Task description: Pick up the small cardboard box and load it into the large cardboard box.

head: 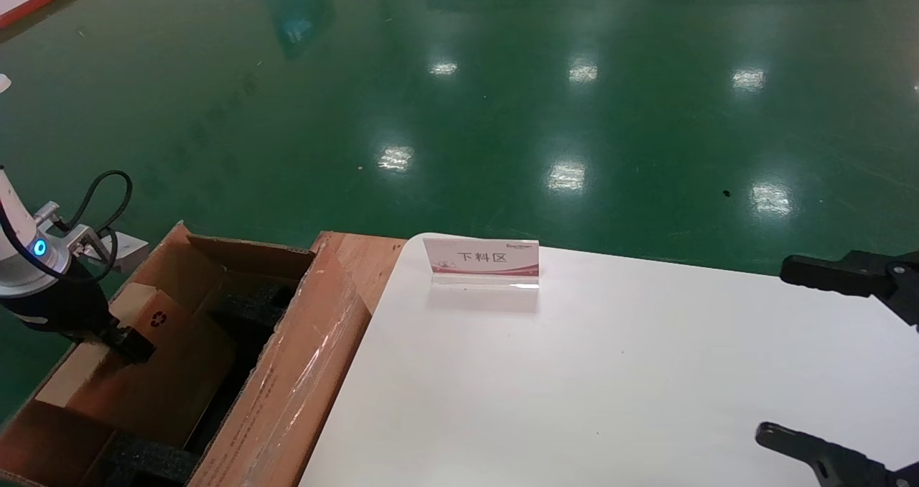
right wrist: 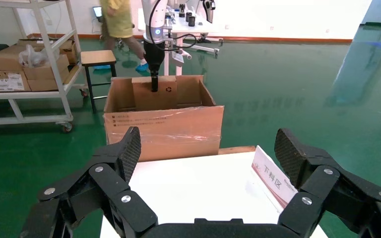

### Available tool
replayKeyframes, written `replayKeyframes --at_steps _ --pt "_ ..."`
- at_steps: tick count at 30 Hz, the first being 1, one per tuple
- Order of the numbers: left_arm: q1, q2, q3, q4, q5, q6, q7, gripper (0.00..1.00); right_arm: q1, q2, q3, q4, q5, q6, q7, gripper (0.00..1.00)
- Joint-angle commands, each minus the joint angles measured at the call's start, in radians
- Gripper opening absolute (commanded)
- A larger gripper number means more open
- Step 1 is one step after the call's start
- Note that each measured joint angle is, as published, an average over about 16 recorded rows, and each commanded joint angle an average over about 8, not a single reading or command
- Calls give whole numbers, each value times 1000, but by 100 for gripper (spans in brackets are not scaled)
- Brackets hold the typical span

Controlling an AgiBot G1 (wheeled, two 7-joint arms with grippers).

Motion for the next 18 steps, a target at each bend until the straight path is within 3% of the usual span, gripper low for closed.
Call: replayKeyframes --at_steps 1,12,18 --pt "-1 -1 0 -1 1 0 -1 100 0 0 0 0 0 0 0 100" --pt "-14 2 -4 -15 0 -2 11 100 0 0 0 0 0 0 0 100" --pt "-98 -3 -33 -104 -9 -17 76 100 0 0 0 -1 0 0 0 100"
